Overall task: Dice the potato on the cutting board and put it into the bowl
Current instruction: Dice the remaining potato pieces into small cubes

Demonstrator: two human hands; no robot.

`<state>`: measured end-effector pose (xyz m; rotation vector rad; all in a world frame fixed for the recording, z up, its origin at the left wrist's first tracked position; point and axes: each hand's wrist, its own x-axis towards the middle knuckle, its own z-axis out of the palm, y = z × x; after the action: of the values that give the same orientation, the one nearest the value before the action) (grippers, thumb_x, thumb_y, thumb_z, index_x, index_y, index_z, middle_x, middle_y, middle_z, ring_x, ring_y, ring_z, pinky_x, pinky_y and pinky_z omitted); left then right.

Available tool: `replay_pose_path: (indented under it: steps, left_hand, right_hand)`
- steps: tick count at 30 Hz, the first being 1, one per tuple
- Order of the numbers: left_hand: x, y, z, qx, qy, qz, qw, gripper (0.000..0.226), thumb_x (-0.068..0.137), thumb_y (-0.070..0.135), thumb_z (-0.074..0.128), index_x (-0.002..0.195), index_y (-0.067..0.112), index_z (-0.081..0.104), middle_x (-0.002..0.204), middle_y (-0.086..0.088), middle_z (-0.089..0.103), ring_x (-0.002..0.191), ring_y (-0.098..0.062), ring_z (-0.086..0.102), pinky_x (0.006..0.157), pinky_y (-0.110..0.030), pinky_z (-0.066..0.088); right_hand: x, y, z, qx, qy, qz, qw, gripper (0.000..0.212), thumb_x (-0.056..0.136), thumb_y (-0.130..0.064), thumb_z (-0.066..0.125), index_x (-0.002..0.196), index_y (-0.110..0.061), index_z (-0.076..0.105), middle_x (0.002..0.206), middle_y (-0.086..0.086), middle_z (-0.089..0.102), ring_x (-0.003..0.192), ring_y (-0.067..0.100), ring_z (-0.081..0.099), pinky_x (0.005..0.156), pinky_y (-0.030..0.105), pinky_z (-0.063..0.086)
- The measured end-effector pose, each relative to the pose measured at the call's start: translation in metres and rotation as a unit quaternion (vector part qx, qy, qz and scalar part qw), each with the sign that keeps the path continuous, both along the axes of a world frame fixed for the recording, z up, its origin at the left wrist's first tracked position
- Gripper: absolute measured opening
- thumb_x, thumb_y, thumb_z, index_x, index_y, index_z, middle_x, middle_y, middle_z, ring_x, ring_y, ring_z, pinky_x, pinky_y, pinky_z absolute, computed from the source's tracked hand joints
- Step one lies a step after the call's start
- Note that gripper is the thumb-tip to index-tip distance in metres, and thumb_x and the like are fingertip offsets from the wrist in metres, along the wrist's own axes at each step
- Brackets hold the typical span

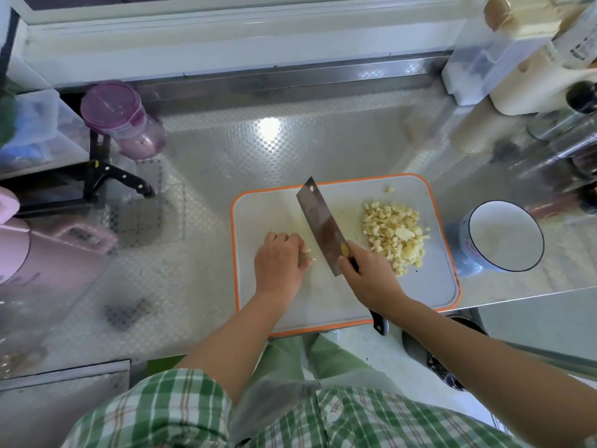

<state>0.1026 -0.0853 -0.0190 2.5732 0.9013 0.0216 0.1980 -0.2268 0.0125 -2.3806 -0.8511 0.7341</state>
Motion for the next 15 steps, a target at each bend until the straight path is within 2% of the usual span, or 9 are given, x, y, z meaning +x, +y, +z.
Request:
replay_pose_path:
  steps: [5,11,15]
  left_hand:
    - [-0.002,-0.001,0.0,0.011,0.009,0.006,1.0,0.011,0.081,0.032,0.071,0.084,0.022,0.067,0.084,0.002,0.062,0.091,-0.019,0.051,0.062,-0.026,0.034]
    - [0.001,-0.001,-0.001,-0.01,0.011,0.026,1.0,0.009,0.08,0.03,0.072,0.083,0.022,0.072,0.086,0.003,0.063,0.093,-0.019,0.05,0.063,-0.027,0.039]
    - [0.001,-0.001,-0.001,-0.002,0.026,0.023,0.999,0.012,0.085,0.032,0.067,0.086,0.021,0.071,0.087,0.003,0.064,0.094,-0.018,0.05,0.066,-0.028,0.039]
  right_hand:
    - [-0.01,0.004,0.002,-0.036,-0.015,0.052,0.998,0.021,0.097,-0.018,0.045,0.077,-0.015,0.037,0.051,0.0,0.036,0.046,0.021,0.034,0.046,0.034,0.024]
    - [-0.011,0.005,0.002,-0.058,-0.028,0.049,0.997,0.019,0.096,-0.019,0.043,0.08,-0.013,0.039,0.052,0.0,0.037,0.048,0.022,0.037,0.045,0.032,0.024]
    - [-0.014,0.008,0.002,-0.063,-0.029,0.062,0.996,0.016,0.096,-0.021,0.043,0.082,-0.012,0.043,0.054,0.002,0.041,0.052,0.028,0.045,0.049,0.034,0.031]
